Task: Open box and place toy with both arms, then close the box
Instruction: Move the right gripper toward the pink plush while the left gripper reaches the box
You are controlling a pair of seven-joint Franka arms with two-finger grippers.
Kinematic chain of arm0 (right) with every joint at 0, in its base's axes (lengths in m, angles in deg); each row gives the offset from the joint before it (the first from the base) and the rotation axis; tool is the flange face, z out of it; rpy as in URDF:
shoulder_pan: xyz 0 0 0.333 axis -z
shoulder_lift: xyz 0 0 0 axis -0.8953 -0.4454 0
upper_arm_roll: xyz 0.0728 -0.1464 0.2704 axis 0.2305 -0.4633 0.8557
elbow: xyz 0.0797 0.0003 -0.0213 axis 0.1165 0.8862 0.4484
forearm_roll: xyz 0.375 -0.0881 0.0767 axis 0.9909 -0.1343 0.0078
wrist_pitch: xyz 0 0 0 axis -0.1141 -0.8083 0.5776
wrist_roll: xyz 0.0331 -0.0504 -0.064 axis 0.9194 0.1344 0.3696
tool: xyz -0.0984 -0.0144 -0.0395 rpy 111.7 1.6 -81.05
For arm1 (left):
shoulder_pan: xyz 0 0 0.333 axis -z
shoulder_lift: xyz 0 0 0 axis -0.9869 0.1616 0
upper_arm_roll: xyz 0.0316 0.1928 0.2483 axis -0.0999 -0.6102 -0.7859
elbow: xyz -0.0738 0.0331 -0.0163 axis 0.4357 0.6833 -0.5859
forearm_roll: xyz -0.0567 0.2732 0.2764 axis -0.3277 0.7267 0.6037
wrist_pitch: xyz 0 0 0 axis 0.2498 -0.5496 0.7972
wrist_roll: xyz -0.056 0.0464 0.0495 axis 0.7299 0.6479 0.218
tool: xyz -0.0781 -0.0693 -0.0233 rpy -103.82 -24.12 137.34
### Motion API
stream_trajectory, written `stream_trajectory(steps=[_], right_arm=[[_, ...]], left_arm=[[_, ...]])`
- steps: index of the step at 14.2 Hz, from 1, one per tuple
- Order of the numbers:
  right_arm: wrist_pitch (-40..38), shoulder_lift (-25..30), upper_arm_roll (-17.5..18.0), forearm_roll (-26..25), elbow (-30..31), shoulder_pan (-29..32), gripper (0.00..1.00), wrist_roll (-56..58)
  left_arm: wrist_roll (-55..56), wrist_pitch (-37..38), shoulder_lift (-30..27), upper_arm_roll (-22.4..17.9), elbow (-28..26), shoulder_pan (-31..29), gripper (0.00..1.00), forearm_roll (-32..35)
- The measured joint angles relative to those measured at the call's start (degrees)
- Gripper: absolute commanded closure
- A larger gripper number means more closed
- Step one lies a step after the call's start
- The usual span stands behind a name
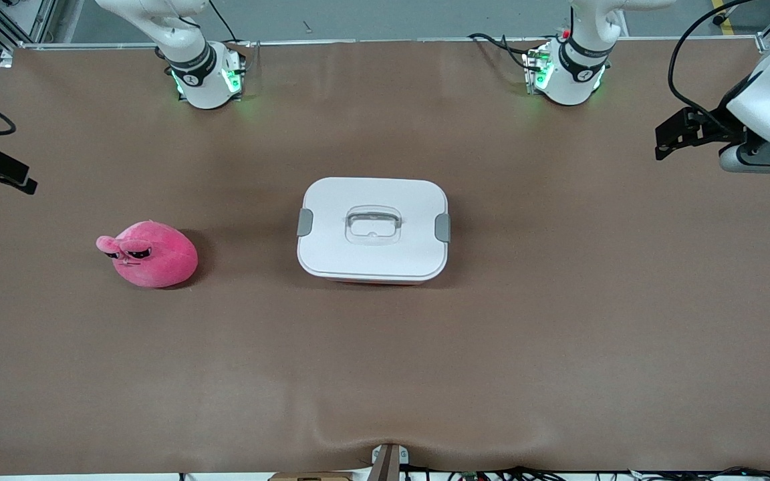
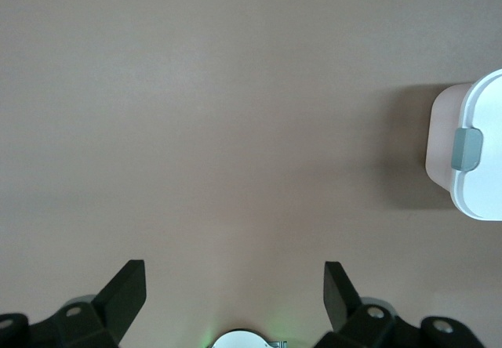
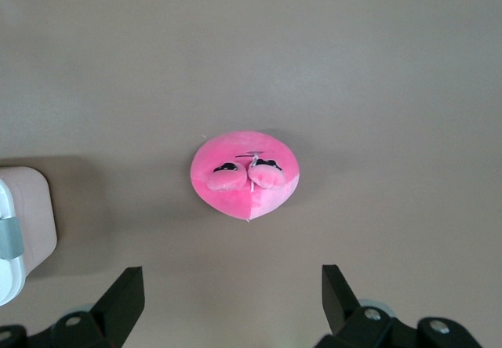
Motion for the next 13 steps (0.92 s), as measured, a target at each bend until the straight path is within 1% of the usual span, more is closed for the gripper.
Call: stream_trajectory(steps=[8, 13], right_arm=[[0.08, -0.03, 0.86, 0.22, 0.00, 0.34, 0.00, 0.26], [0.09, -0.16, 1.08, 0.27, 0.00, -0.17, 0.00, 0.36]], left_arm=[[0.24, 0.00, 0.27, 0.00, -0.01, 0.03, 0.00, 0.00], [0.20, -0.73, 2.54, -0.18, -0.11, -0.22, 0.00, 0.00]])
